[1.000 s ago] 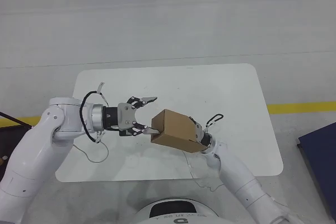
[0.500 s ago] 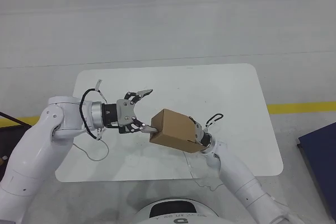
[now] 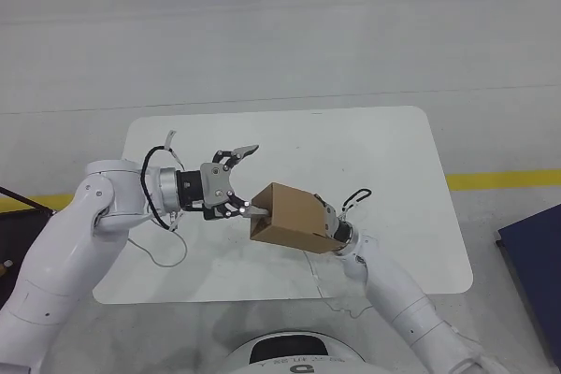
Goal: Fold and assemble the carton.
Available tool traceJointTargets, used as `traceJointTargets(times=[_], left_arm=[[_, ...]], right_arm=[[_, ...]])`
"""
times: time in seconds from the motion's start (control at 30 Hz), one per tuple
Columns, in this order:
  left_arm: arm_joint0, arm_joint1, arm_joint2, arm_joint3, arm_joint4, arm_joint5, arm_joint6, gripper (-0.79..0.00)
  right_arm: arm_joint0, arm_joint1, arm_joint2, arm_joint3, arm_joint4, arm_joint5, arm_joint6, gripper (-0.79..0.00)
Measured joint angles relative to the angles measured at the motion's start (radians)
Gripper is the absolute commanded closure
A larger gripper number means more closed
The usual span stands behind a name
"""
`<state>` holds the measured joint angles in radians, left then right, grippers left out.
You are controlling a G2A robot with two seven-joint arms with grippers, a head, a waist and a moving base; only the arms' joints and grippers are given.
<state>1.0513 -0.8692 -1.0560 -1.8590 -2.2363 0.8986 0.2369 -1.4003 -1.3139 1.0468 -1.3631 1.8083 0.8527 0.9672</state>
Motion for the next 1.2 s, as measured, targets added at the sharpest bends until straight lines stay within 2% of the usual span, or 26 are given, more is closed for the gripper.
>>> traceJointTargets(times=[0.47,0.67,0.87,1.0,1.2], left_arm=[[-0.007,-0.013,0.004,0.007,0.045,-0.011,-0.023,-0.785],[-0.004,-0.014,-0.022,0.017,0.015,-0.008,-0.044,-0.785],[0.029,0.002,-0.117,0.019,-0.005,0.003,-0.036,-0.785],[0.073,0.015,-0.206,0.006,-0.014,-0.009,-0.048,-0.785],[0.135,0.023,-0.285,-0.015,-0.036,-0.024,-0.076,-0.785]], right_arm=[[0.001,0.001,-0.001,0.002,0.008,0.001,-0.001,0.000],[0.005,0.001,-0.001,0.007,0.014,0.003,-0.003,0.000],[0.009,0.002,0.002,0.011,0.036,0.006,-0.006,0.000],[0.013,0.004,0.013,0.020,0.055,0.010,-0.010,0.000],[0.016,0.008,0.044,0.038,0.050,-0.006,0.006,0.000]])
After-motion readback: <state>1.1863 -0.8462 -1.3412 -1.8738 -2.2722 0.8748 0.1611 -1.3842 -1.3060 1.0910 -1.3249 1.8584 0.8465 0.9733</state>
